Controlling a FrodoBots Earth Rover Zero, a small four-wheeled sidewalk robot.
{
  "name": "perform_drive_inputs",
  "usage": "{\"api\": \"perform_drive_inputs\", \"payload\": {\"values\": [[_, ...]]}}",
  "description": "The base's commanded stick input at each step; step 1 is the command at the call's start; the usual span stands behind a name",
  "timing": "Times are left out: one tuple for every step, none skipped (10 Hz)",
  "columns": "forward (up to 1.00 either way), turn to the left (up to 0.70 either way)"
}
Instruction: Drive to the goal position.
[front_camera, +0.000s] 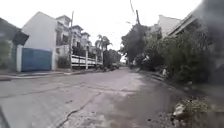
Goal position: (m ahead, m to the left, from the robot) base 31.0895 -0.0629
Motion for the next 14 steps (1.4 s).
{"api": "perform_drive_inputs", "payload": {"values": [[0.7,-0.35],[0.7,-0.35],[0.7,-0.35],[0.7,-0.35],[0.7,-0.35],[0.7,-0.35],[0.7,-0.35],[0.7,-0.35],[0.7,-0.35],[0.7,-0.35],[0.7,-0.35],[0.7,-0.16],[0.7,0.0],[0.7,0.0]]}}
